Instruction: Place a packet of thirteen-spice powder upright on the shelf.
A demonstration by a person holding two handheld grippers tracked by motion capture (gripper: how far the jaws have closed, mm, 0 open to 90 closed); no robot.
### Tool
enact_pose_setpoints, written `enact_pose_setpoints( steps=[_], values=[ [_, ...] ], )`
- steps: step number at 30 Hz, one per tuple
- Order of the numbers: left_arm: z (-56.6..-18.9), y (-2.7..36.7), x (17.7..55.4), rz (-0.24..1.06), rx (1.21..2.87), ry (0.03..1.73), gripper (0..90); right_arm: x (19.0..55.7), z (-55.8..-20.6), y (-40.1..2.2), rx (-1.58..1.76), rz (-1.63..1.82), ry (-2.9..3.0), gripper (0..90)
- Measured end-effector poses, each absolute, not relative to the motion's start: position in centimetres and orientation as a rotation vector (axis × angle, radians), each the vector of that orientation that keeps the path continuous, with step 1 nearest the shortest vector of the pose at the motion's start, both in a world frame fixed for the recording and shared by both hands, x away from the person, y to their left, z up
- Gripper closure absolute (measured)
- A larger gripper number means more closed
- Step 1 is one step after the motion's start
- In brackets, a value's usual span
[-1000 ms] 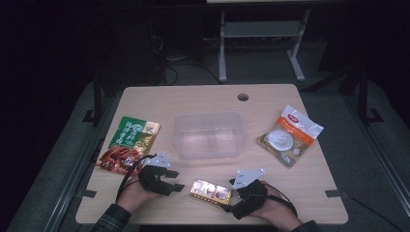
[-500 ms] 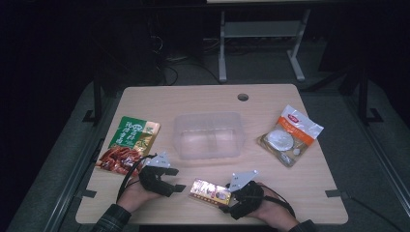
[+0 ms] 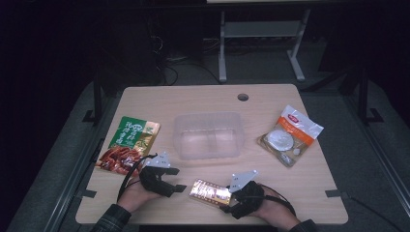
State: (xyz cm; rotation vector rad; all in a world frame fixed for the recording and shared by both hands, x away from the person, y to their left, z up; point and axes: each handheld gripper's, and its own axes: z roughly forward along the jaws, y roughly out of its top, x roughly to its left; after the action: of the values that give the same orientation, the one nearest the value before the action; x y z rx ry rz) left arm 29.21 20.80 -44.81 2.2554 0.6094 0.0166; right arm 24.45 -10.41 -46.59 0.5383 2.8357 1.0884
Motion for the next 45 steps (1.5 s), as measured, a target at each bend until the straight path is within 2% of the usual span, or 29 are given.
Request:
enact_pose_setpoints(
  steps=[9,17,21,35,45],
  values=[
    [-44.3,20.7,29.0,0.034,2.249,0.544,25.4,25.0,-46.0,-11.3,0.506,1.101,2.841,31.9],
    [-44.2,19.5,28.4,0.062,2.300,0.372,16.2,25.6,-45.0,-12.6,0.507,1.156,2.819,32.1],
    [-44.1,18.9,28.5,0.032,2.279,0.306,14.5,26.3,-44.6,-13.4,0.412,1.185,2.825,32.1],
    [-43.7,16.5,27.8,-0.034,2.284,0.128,13.0,27.3,-43.3,-12.4,0.196,1.243,2.873,32.0],
    [-44.1,15.8,27.4,-0.076,2.307,0.111,15.2,27.3,-42.9,-11.2,0.099,1.250,2.882,32.0]
  ],
)
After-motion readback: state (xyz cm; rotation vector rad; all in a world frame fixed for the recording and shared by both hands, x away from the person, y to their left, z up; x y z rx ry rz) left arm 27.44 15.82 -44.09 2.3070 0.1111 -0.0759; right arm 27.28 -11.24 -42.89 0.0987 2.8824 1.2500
